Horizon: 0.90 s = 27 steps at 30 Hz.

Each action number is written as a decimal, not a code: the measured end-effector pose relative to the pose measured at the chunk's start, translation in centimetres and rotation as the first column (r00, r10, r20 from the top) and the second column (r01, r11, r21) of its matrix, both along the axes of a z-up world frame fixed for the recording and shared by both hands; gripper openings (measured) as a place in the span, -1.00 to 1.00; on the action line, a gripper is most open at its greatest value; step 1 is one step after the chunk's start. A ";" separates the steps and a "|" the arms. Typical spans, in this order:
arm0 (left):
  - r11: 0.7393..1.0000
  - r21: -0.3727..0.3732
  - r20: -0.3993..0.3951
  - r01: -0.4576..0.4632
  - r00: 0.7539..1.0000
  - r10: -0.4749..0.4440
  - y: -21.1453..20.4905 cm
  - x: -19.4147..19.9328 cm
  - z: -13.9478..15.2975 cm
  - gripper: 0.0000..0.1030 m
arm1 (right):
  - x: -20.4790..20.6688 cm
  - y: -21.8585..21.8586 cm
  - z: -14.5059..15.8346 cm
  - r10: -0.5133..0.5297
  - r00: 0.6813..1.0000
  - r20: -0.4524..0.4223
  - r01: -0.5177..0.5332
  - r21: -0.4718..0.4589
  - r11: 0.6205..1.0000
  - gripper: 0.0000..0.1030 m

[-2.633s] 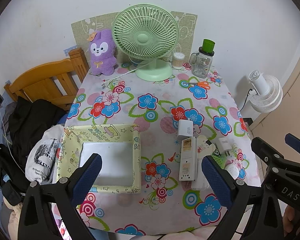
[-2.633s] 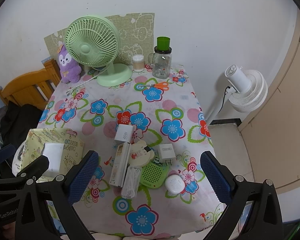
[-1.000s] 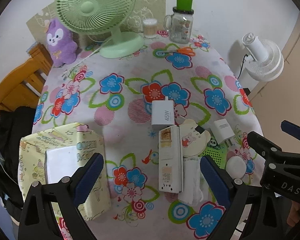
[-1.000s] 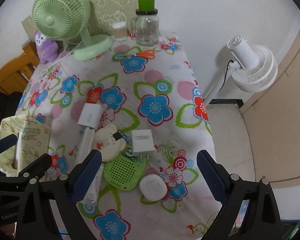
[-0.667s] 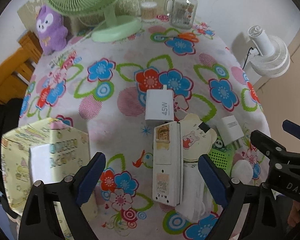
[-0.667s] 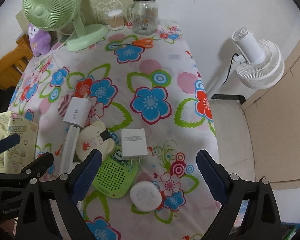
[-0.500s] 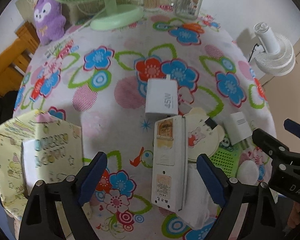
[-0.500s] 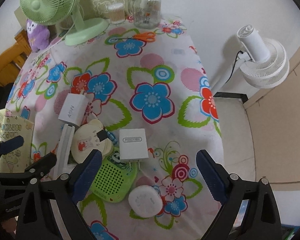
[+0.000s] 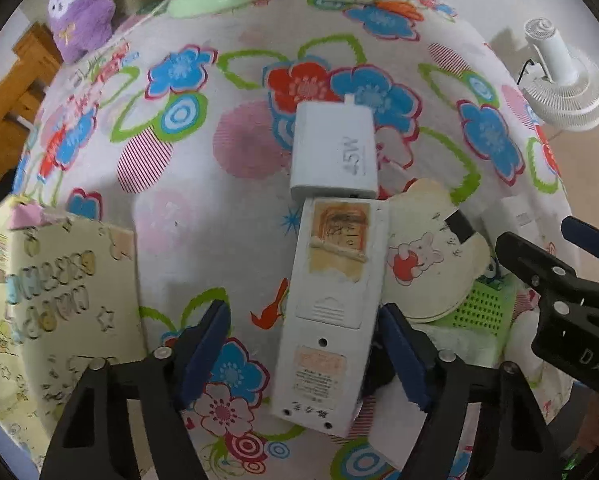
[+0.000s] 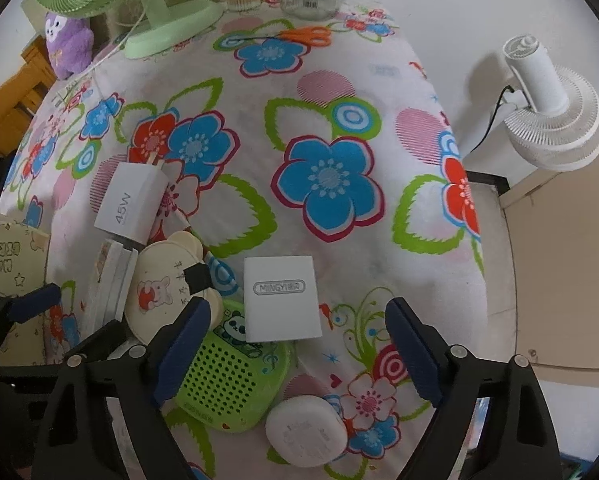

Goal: Organize rigid objects
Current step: 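Grasp the long white labeled device with the left gripper while the right gripper grasps the white MINGYI charger, then carry the white device with the left gripper while the right gripper carries the charger toward the yellow box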

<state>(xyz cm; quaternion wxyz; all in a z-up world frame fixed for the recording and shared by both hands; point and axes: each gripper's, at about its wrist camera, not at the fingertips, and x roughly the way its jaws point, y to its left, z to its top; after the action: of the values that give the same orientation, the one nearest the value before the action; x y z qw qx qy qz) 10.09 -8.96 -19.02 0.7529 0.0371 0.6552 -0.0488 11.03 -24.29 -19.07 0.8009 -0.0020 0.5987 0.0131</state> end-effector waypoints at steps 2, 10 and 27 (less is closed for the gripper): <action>1.000 -0.025 -0.012 -0.014 1.000 0.014 0.2 0.1 -0.4 0.46 | 0.2 0.1 -0.4 0.001 1.000 -0.010 -0.001 0.001 1.000 0.70; 0.996 -0.083 -0.029 -0.036 0.999 0.033 0.8 -0.1 -1.1 0.31 | 0.6 0.3 -0.8 0.001 1.000 0.003 -0.001 0.034 0.999 0.41; 0.998 -0.051 -0.003 -0.021 1.000 0.021 2.0 0.1 -0.1 -0.06 | -0.2 2.1 -0.3 -0.007 1.000 0.006 0.007 0.025 1.000 -0.17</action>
<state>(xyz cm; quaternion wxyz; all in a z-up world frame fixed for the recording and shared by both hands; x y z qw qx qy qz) 10.14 -6.96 -19.12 0.7534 0.0111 0.6549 -0.0578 10.79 -22.18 -19.38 0.8027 0.0099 0.5960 0.0178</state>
